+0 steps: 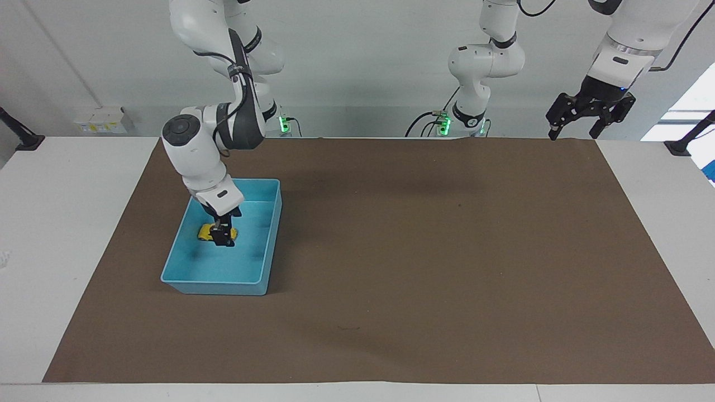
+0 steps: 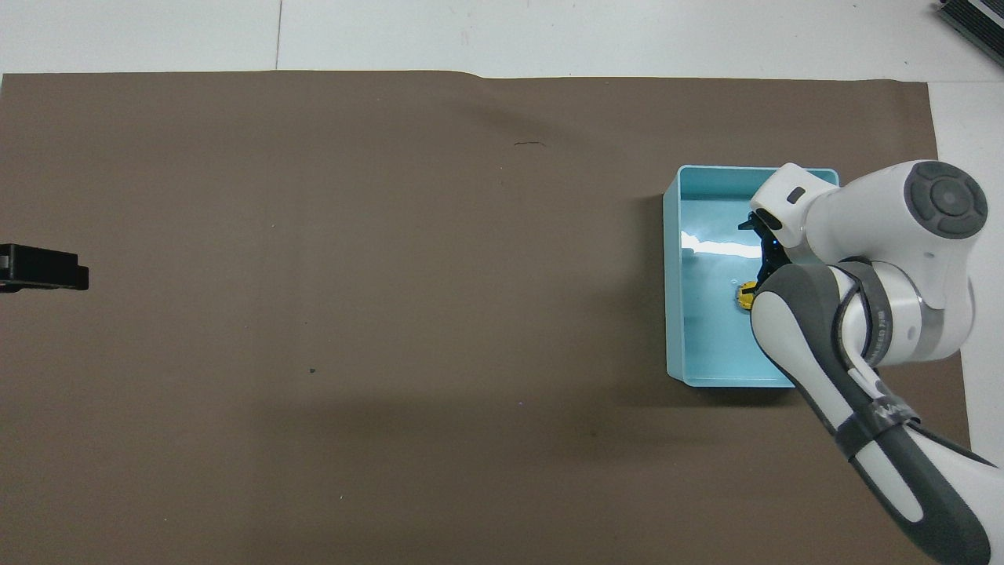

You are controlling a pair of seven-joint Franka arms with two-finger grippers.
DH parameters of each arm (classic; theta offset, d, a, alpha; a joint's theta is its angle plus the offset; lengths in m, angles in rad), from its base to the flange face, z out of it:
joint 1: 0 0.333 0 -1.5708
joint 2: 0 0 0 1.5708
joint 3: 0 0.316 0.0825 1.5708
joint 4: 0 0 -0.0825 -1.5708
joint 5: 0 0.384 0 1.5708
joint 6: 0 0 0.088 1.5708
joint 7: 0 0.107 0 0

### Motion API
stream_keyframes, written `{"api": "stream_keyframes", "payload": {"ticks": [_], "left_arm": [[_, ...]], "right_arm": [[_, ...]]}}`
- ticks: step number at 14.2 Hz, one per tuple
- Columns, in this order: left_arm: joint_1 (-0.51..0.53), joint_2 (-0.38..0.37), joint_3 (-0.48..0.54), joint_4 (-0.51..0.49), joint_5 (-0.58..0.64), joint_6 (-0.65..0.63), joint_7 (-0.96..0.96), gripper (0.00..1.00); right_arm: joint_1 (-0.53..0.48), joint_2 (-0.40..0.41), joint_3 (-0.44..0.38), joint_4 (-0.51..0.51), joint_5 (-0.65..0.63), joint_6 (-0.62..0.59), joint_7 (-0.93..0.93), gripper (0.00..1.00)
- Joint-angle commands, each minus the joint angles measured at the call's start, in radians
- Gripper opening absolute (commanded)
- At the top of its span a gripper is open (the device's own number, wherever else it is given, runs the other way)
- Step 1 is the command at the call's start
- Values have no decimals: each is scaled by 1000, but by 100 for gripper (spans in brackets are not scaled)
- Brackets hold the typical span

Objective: Wind up and store yellow beetle car

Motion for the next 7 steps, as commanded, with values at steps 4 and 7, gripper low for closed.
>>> {"api": "stream_keyframes", "payload": {"ticks": [4,7], "left_arm": [[14,-9,-8,6,-15,-21,2,100],[15,-9,-8,6,-15,-21,2,100]], "right_arm": [[-5,-12,13,78,28,-51,-13,100],[-13,-15,13,129,32,-88,25,100]]}}
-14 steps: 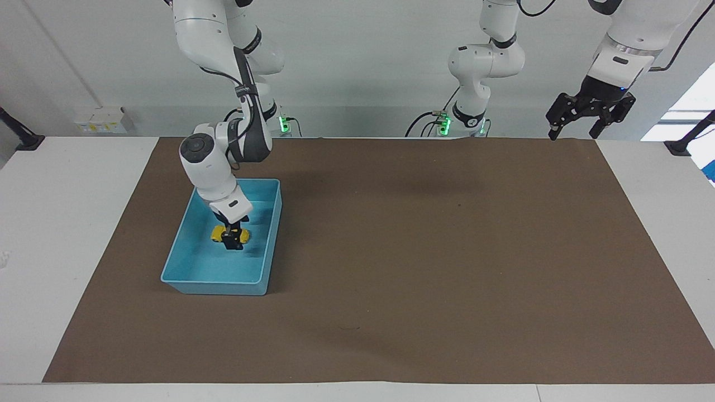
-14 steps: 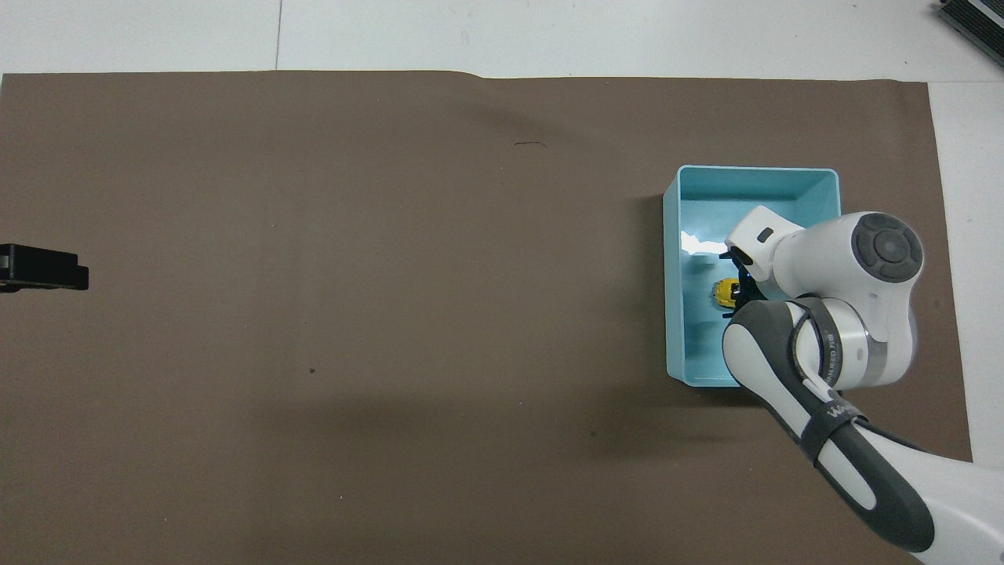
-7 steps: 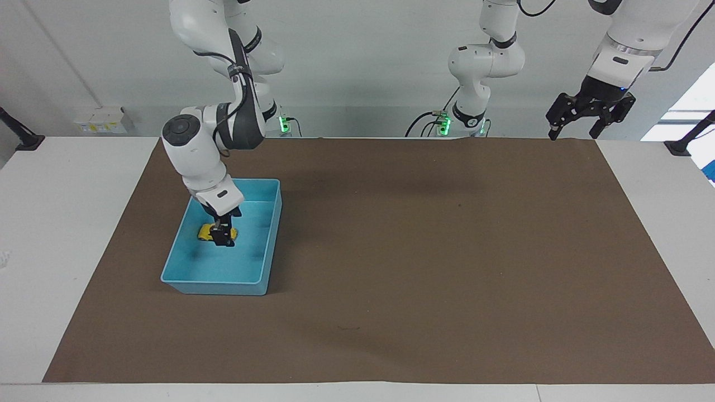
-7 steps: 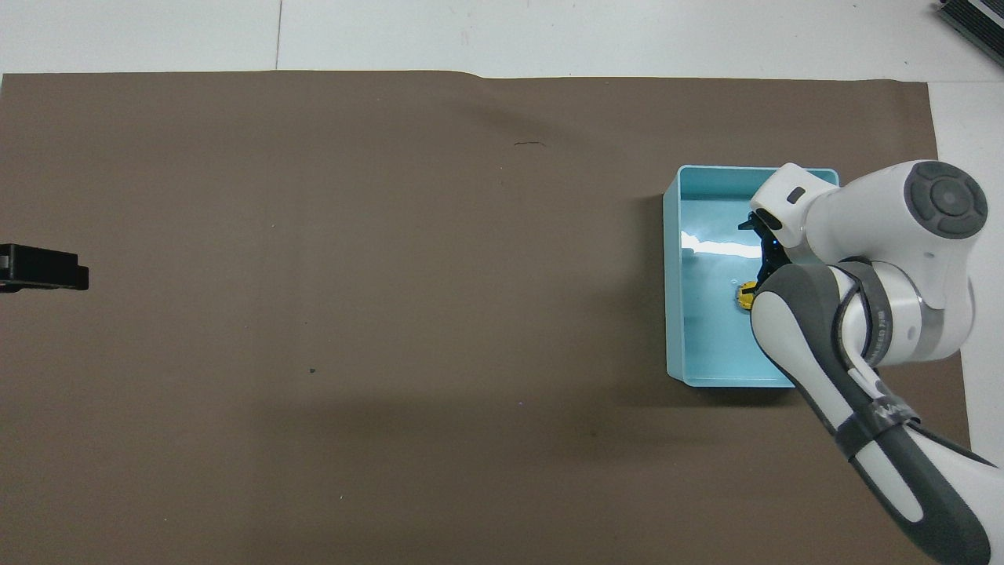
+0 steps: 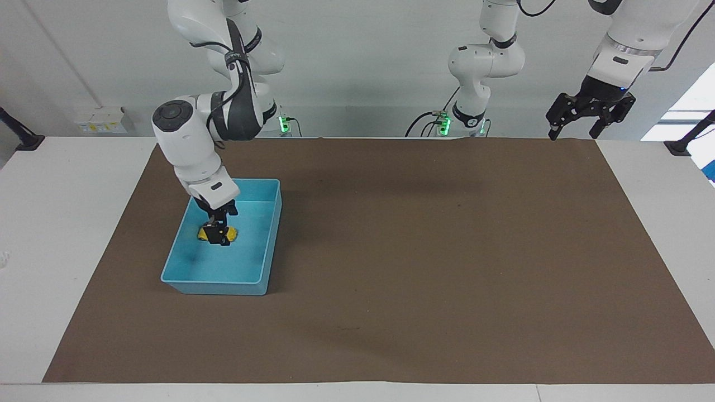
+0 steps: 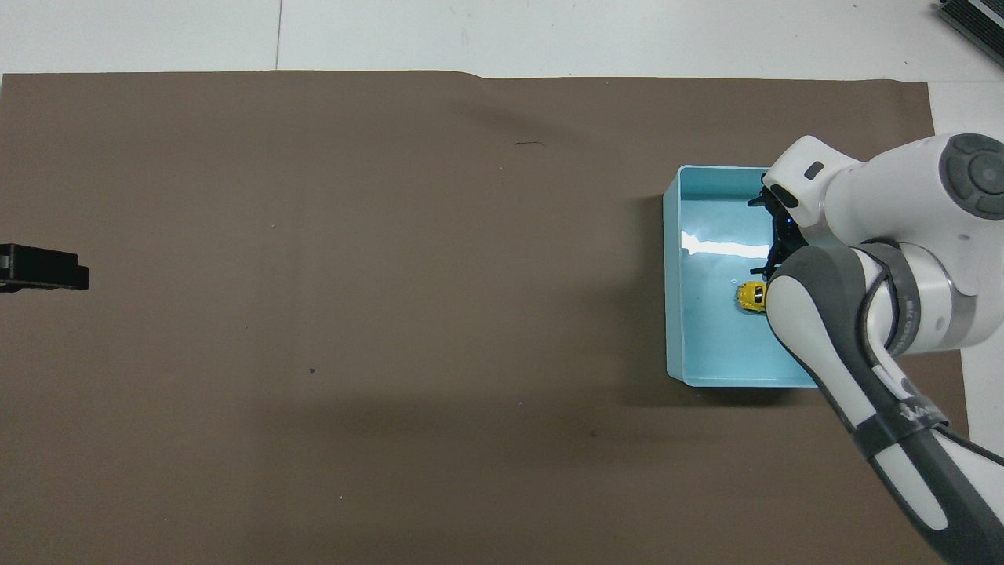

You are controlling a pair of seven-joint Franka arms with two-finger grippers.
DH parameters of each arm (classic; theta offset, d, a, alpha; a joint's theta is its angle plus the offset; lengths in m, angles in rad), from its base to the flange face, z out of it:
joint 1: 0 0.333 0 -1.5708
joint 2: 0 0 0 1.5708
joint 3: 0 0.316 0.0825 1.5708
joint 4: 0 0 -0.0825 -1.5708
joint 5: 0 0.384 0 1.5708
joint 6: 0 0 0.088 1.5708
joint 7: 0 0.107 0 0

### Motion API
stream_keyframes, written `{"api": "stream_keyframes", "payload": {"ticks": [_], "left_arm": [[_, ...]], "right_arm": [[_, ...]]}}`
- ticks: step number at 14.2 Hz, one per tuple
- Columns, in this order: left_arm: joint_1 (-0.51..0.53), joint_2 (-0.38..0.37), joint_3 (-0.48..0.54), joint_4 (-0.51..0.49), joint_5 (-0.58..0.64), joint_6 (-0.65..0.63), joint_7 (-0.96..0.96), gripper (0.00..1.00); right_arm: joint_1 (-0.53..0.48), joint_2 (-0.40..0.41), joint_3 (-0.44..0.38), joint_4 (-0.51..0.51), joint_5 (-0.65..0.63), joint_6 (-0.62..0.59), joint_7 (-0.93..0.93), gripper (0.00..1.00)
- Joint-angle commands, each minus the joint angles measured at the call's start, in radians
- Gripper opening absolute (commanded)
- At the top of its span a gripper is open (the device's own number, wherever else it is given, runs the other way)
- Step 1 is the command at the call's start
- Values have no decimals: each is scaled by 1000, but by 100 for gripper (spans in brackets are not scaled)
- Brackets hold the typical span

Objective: Wind up and store yellow beetle car

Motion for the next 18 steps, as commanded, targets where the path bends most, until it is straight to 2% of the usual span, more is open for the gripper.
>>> {"api": "stream_keyframes", "payload": {"ticks": [1,5,9,14,18], "left_arm": [[14,-9,-8,6,-15,-21,2,100],[14,-9,-8,6,-15,-21,2,100],[14,-9,-8,6,-15,-21,2,100],[14,-9,-8,6,-15,-19,2,100],[15,-9,-8,6,-15,-21,2,100]], "right_arm": [[-16,-19,8,56,31,-69,42,100],[-15,-100,8,71,33,-156,106,100],[19,-168,-35,73,32,-215,184,100],[68,-193,-85,125,35,-258,224,100],[90,-203,-83,149,33,-324,605,100]]}}
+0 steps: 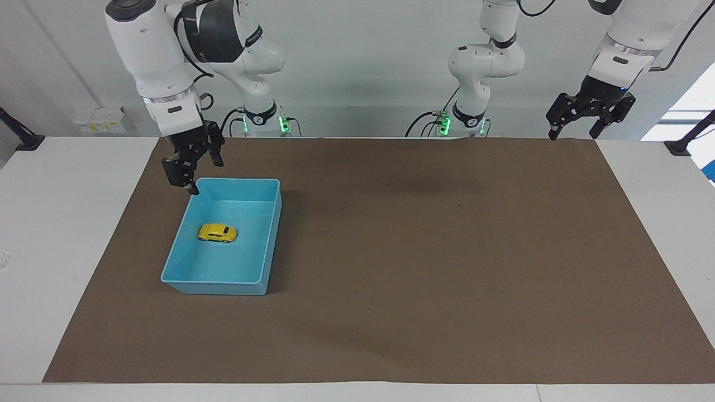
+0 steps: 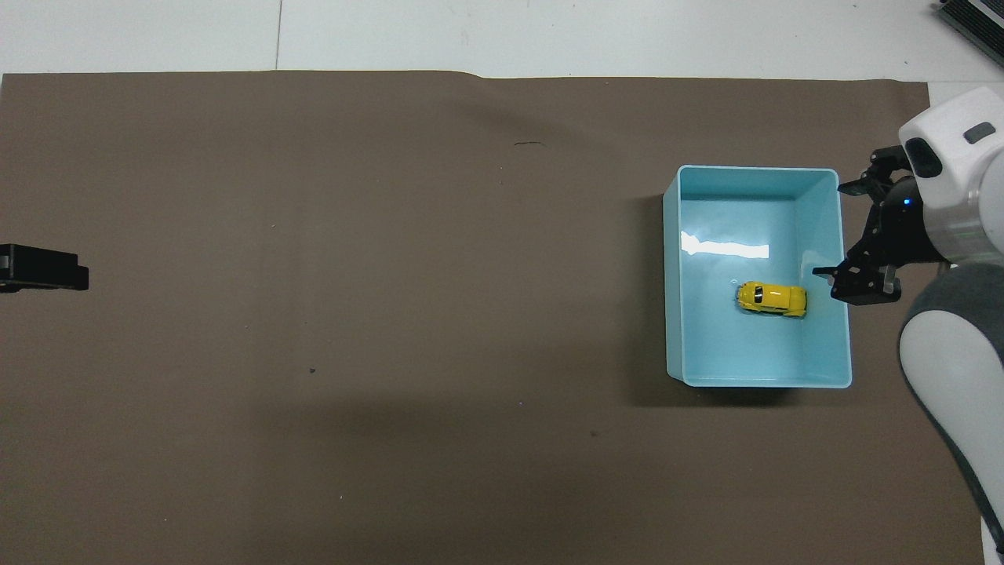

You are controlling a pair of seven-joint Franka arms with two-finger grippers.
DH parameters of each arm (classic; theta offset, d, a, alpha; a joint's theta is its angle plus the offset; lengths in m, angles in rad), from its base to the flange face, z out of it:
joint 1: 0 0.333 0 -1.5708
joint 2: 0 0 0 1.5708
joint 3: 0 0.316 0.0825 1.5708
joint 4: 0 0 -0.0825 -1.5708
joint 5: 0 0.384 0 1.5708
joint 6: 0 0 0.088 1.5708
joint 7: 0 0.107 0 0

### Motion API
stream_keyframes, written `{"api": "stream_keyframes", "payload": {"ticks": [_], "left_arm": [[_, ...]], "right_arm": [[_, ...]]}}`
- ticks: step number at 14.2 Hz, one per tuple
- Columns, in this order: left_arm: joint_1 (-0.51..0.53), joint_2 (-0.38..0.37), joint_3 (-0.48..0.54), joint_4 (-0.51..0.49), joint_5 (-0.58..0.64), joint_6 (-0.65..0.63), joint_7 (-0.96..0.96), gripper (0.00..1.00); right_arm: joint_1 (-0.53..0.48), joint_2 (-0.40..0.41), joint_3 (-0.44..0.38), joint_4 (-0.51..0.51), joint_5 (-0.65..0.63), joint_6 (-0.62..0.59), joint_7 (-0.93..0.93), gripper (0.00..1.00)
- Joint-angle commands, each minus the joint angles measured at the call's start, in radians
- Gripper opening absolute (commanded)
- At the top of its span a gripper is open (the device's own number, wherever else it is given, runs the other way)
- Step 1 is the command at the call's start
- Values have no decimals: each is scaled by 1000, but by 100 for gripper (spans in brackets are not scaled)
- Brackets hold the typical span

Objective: Wind up and store yellow beetle car

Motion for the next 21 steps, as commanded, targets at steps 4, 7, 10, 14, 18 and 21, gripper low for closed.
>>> {"api": "stream_keyframes", "payload": {"ticks": [4,7,10,14,18,21], "left_arm": [[14,-9,-8,6,-15,-21,2,100],[14,-9,-8,6,-15,-21,2,100],[14,-9,-8,6,-15,-21,2,100],[14,-9,-8,6,-15,-21,2,100],[14,-9,-8,6,-15,-21,2,100],[14,-9,-8,6,-15,-21,2,100]], "right_arm": [[7,-5,2,115,16,-131,457,100],[5,-4,2,126,16,-169,581,100],[1,-2,7,187,17,-252,825,100],[-3,0,2,212,45,-314,1014,100],[-4,0,7,212,43,-312,1114,100],[-6,0,-13,212,43,-309,1115,100]]}}
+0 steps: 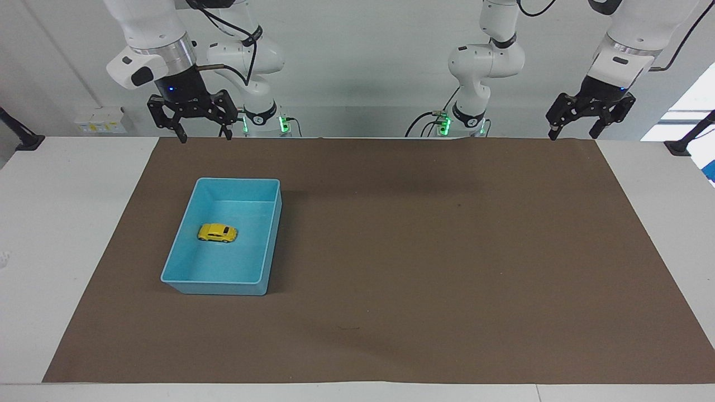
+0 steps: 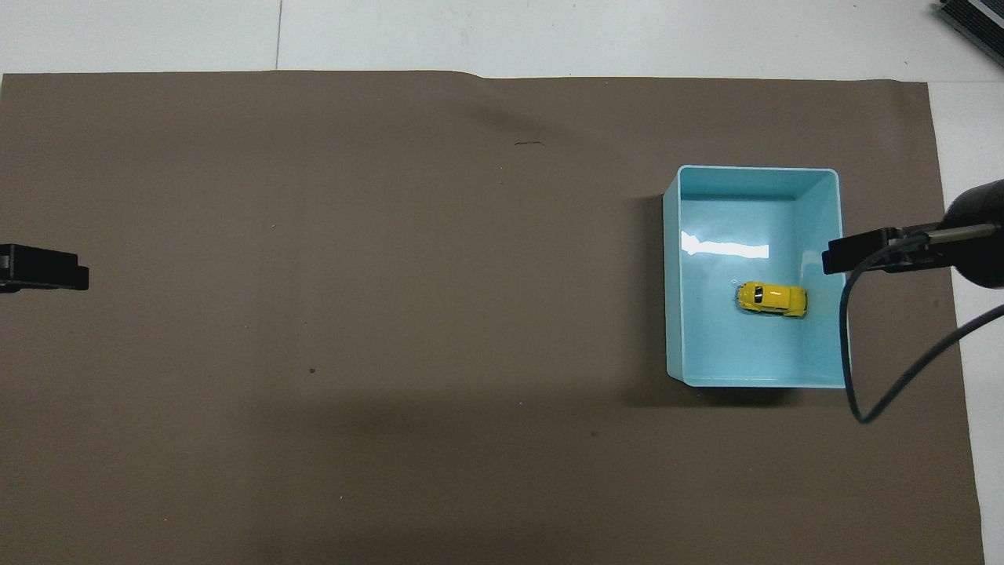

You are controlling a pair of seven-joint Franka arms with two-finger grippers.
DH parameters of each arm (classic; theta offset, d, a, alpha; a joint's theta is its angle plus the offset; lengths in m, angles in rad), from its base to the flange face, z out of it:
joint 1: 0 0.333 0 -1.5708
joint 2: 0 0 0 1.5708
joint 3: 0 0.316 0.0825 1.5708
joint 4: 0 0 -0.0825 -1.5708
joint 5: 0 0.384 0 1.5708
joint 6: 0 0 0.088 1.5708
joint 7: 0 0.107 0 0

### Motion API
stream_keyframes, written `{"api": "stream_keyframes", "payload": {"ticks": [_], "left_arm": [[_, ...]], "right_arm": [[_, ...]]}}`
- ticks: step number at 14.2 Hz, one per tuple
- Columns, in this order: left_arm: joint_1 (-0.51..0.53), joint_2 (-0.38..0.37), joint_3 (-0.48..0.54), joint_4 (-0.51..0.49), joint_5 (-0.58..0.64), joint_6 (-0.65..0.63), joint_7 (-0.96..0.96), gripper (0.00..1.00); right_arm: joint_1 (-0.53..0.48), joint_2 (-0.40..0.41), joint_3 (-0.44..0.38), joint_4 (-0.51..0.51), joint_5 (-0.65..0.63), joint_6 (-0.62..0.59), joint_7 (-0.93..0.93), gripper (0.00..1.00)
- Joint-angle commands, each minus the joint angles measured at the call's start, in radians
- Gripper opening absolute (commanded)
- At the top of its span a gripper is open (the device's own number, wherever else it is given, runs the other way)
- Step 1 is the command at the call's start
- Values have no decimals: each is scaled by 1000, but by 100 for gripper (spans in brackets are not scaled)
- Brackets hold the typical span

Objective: Wind up and store yellow beetle car

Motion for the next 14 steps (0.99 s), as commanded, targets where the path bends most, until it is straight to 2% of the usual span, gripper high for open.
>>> {"api": "stream_keyframes", "payload": {"ticks": [1,14], "left_arm": [[14,-9,-8,6,-15,-21,2,100],[14,-9,-8,6,-15,-21,2,100]], "right_arm": [[-14,8,-10,17,27,-8,12,100],[-28,8,-42,17,13,-4,14,100]]}}
